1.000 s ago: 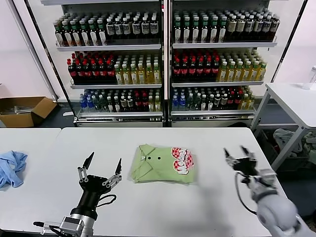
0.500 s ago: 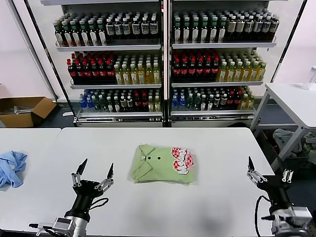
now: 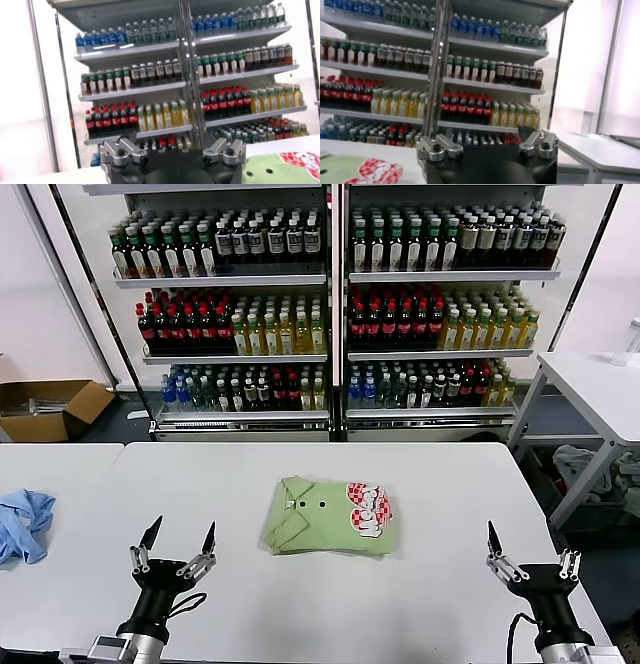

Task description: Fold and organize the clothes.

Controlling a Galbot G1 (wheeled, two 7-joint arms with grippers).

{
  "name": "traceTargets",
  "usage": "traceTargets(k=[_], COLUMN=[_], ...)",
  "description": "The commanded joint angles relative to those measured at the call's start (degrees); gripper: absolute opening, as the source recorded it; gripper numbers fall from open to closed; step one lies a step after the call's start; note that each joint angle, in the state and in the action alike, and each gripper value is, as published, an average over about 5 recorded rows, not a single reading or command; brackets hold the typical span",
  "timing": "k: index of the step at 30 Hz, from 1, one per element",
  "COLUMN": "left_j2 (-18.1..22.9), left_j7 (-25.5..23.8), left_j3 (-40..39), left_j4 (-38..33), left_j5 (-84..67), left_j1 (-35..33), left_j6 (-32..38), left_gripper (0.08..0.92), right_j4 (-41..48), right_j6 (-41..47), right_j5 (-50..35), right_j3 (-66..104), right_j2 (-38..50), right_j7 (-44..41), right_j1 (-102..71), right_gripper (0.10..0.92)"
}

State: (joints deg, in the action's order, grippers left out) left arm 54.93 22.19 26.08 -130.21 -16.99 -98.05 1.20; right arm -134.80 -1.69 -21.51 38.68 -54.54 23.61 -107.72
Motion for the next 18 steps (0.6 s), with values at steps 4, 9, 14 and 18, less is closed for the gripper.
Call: traceTargets(k=[4,9,14,18], left_j2=[0.2,0.0,0.1,0.2], left_j7=[-1.2,-0.8,-0.7,-0.8], left_j3=[1.2,1.0,1.6,2.0], left_j4=[-1.2,-1.1,-0.5,0.4], left_j5=[3.4,2.7,1.1,0.0], left_j1=[-7.2,-7.2,-7.5,-7.4], left_j6=[5.5,5.6,6.0,6.2], left_gripper=[0.823,0.823,0.823,0.823], right_j4=[3.5,3.6,3.6,3.8], right_j6=[-8.7,-10.6,-10.3,-10.6], right_j5=[2.6,3.3,4.7,4.8], right_j3=[-1.9,-1.5,-3.1,-3.7], right_j2=[-2.5,-2.4,-2.4,-2.0], right_j7=[-0.2,-0.2,0.0,0.0], right_j1=[-3.8,-4.0,-4.7,-4.9], right_gripper=[0.823,0.823,0.823,0.823])
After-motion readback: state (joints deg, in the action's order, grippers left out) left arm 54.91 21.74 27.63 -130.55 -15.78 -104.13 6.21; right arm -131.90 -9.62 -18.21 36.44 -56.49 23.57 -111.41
